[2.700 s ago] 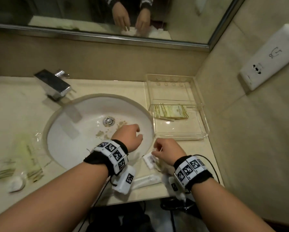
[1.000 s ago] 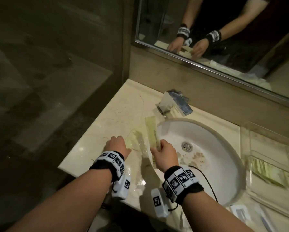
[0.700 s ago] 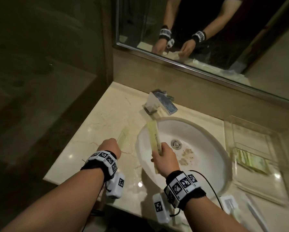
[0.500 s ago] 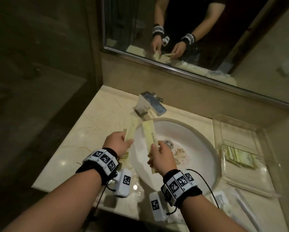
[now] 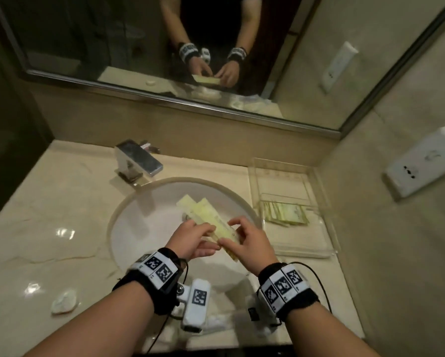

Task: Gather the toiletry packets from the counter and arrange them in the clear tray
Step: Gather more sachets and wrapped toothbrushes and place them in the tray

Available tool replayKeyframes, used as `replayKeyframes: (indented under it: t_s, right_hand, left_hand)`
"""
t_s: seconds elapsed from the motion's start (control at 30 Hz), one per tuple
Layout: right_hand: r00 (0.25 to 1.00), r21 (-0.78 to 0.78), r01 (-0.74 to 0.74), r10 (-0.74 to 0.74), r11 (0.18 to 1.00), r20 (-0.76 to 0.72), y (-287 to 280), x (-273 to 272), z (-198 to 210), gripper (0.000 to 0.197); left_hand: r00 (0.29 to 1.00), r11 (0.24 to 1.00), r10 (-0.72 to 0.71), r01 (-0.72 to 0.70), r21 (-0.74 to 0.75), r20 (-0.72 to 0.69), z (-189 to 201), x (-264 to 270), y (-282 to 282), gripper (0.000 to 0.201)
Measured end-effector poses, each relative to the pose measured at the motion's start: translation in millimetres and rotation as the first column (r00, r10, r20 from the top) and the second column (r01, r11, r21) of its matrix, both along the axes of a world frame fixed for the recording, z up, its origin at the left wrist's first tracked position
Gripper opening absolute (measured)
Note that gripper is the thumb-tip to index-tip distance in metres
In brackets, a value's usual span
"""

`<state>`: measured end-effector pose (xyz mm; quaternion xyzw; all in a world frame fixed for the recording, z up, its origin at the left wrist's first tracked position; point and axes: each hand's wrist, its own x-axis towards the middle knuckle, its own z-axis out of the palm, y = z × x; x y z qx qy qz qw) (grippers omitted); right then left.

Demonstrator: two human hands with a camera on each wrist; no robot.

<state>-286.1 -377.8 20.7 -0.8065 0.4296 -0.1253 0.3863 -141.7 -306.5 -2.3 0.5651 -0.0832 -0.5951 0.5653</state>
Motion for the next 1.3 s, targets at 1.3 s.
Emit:
replayKeyframes:
  t_s: [1.3]
  right_hand:
    - [0.854, -0.216, -0.409, 0.289, 0.886, -0.432, -212.0, -156.9, -42.1, 0.048]
  left_hand:
    - [0.988, 0.994, 0.105, -0.103, 0.024, -0.111, -38.5, -141.2, -170.1, 0.023]
